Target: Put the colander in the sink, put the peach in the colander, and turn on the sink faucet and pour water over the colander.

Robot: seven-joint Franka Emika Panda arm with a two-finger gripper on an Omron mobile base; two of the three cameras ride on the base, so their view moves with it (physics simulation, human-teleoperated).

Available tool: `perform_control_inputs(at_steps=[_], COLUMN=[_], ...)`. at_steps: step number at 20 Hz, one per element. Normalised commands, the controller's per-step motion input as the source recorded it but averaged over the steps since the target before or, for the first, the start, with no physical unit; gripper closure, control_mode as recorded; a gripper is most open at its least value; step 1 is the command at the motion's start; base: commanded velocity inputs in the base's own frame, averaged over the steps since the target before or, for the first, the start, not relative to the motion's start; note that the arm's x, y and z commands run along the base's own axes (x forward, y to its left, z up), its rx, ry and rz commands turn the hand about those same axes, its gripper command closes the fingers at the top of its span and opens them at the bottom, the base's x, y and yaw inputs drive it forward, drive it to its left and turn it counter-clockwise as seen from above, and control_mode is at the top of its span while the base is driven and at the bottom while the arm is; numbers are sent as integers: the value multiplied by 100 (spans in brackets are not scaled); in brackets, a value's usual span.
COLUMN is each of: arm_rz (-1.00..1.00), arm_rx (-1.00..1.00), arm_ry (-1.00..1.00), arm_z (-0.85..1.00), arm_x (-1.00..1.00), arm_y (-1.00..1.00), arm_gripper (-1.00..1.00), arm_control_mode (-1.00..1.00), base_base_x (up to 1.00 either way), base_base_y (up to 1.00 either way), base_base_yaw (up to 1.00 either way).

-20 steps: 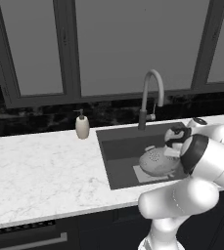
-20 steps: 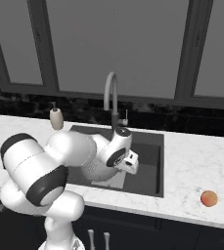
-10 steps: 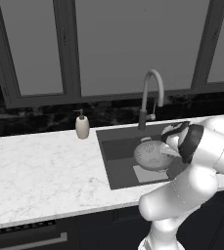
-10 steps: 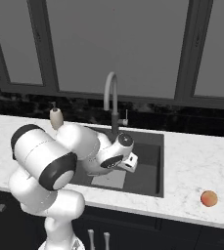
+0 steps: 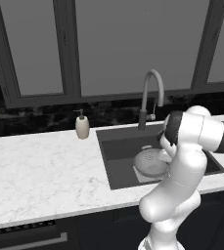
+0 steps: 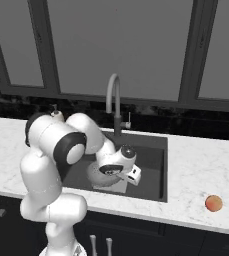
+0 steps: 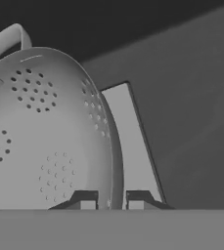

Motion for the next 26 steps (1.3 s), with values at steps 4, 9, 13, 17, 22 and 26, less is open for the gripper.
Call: perform_control_inputs(at_steps=[4, 9, 13, 17, 22, 26], arm_rz=[-6, -1, -3, -7, -4, -1], arm_rx=[0, 2, 2, 0, 4, 5], arm_ry=[4, -6, -7, -5, 0, 0], arm_z=[-60, -42, -41, -11, 34, 82], arm_x=[6, 31, 22, -1, -1, 0], arm_y=[-2, 0, -16, -20, -12, 0], arm_gripper=[100, 100, 100, -100, -100, -100], arm_control_mode=[-100, -100, -100, -100, -100, -100], base_base_x=[0, 0, 0, 0, 0, 0], base_base_y=[0, 0, 0, 0, 0, 0], base_base_yaw=[0, 0, 0, 0, 0, 0])
